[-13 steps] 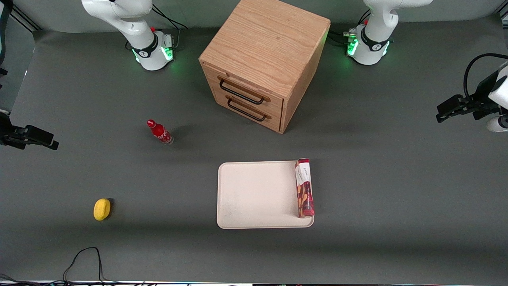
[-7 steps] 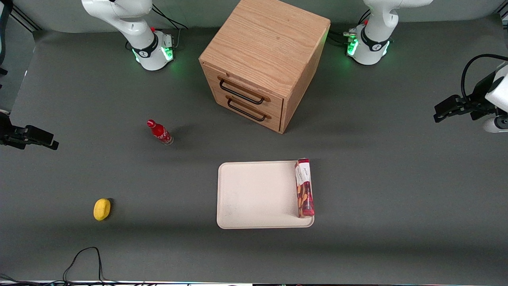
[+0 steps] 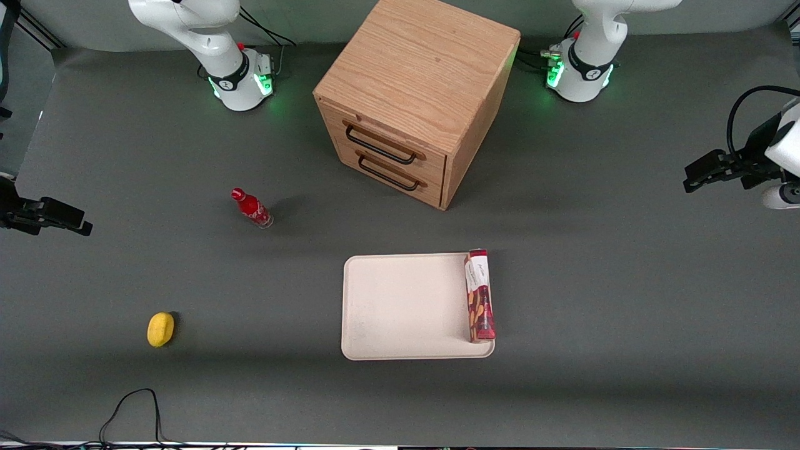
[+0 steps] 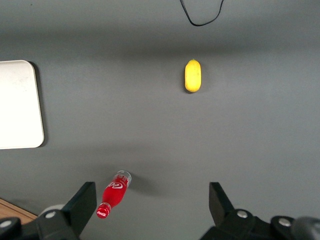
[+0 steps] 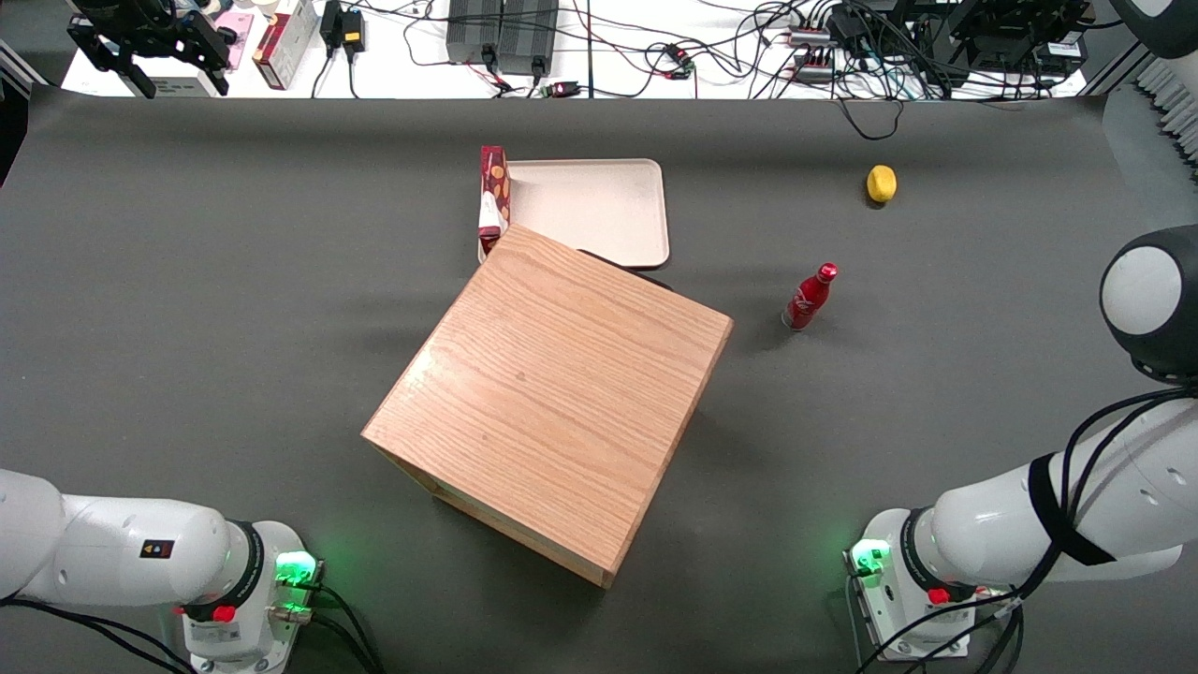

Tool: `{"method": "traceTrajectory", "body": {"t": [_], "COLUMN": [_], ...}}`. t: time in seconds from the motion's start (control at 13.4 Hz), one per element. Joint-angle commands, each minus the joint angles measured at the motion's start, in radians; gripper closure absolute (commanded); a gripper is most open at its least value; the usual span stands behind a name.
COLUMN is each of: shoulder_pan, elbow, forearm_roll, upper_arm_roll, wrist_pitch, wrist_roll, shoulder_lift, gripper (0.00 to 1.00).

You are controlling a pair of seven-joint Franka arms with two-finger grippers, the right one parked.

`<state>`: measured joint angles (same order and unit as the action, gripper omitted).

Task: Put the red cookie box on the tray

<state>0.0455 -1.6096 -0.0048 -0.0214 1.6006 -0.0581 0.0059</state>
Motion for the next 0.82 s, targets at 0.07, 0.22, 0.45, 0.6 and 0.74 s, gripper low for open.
{"method": "traceTrajectory", "body": {"t": [0.07, 0.22, 0.45, 0.6, 0.74], "shoulder_pan": [0.002, 0.007, 0.008, 0.01, 0.011], "elbow": [0.034, 0.03, 0.028, 0.028, 0.028], "forearm_roll": [-0.012, 0.0, 0.003, 0.022, 0.025], "upper_arm_roll": [-0.008, -0.008, -0.009, -0.008, -0.008], "wrist_pitch": [-0.059, -0.061, -0.064, -0.065, -0.07], "wrist_roll": [0.064, 0.063, 0.061, 0.066, 0.064], "shoulder_lift": [0.012, 0.012, 0.012, 0.012, 0.012], "gripper": [0.0, 0.0, 0.0, 0.0, 0.0]}}
